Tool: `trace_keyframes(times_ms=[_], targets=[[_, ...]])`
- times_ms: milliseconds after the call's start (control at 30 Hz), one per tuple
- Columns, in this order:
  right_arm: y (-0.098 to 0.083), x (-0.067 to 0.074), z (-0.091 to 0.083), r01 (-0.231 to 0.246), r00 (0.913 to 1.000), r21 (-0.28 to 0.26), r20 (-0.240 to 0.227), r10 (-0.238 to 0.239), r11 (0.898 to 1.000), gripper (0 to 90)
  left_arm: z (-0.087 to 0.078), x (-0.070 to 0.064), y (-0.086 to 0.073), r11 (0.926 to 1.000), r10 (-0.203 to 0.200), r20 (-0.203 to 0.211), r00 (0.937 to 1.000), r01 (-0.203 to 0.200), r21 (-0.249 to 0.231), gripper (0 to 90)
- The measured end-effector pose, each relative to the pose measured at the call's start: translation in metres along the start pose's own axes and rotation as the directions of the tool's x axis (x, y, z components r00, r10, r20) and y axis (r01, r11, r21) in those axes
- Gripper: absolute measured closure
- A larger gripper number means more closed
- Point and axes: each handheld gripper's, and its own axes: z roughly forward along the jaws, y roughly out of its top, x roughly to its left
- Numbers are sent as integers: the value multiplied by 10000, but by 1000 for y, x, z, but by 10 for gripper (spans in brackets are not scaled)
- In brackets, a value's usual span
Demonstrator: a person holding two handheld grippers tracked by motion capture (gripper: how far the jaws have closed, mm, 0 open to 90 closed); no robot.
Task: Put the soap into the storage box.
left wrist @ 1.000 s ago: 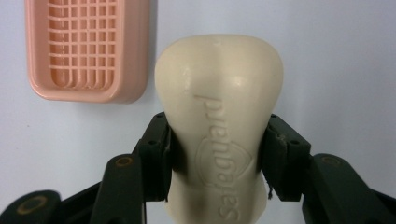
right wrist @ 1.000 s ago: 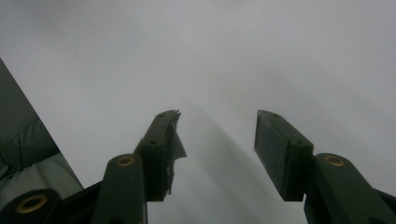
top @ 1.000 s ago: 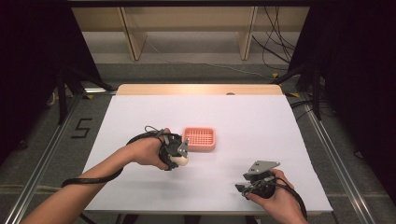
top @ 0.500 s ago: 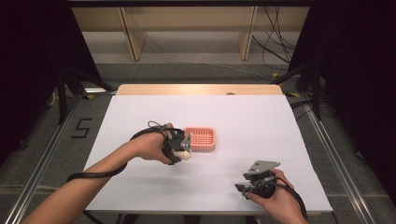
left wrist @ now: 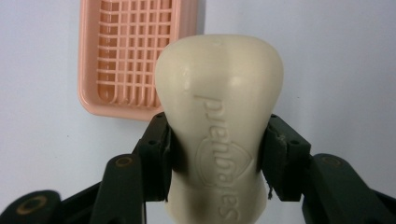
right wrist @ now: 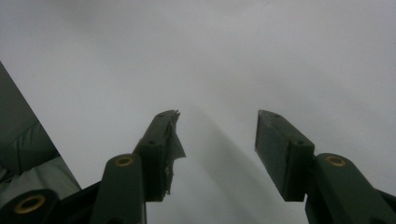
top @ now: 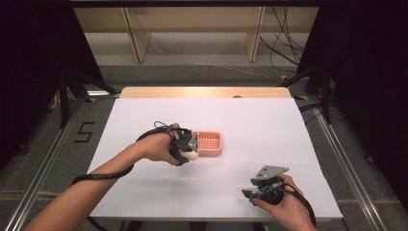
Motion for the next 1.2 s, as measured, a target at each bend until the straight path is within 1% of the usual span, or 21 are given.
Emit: trace_keyframes(times_ms=[233, 367, 500, 633, 667, 967, 1000, 1033, 1067, 1100, 1133, 1200], targets=[[0, 0, 0, 58, 10000, -50, -36, -58, 10000, 491, 3, 4, 1, 10000, -58, -10, 10000, 58, 57, 495], [0, 0, 0, -26, 10000, -3, -53, 26, 10000, 490, 3, 5, 2, 10000, -29, -16, 10000, 29, 76, 495], [0, 0, 0, 25, 10000, -8, -52, -25, 10000, 490, 2, 7, 4, 9999, 44, -43, 10000, -43, 158, 495], [0, 0, 0, 30, 10000, -14, -50, -30, 10000, 489, 2, 8, 5, 9999, 41, -76, 10000, -40, 92, 495], [0, 0, 0, 31, 10000, -16, -49, -31, 10000, 488, 2, 9, 6, 9999, 100, -106, 9999, -99, 68, 495], [-1, 0, 0, 37, 10000, -57, 23, -37, 10000, 488, 2, 12, 8, 9999, 106, -113, 9999, -105, 110, 495], [-1, 2, 0, -171, 9999, -152, -13, 171, 9997, 487, 3, 13, 8, 9999, 119, -94, 9999, -118, 127, 495], [-1, 2, 0, -171, 9999, -152, -13, 171, 9997, 487, 2, 13, 8, 9999, 115, -91, 9999, -114, 128, 495], [-1, 1, -1, -24, 10000, -72, 33, 25, 10000, 488, 3, 13, 8, 9999, 106, -87, 9999, -105, 109, 495], [-1, 1, -1, -24, 10000, -72, 33, 25, 10000, 488, 3, 13, 8, 9999, 106, -87, 9999, -105, 109, 495], [-2, 1, 0, 5, 10000, -222, 79, -3, 9998, 487, 3, 14, 9, 9999, 82, -49, 10000, -81, 120, 495], [-2, 1, 0, 2, 10000, -184, 65, -1, 9998, 487, 2, 15, 9, 9998, 136, -72, 9999, -135, 117, 495]])
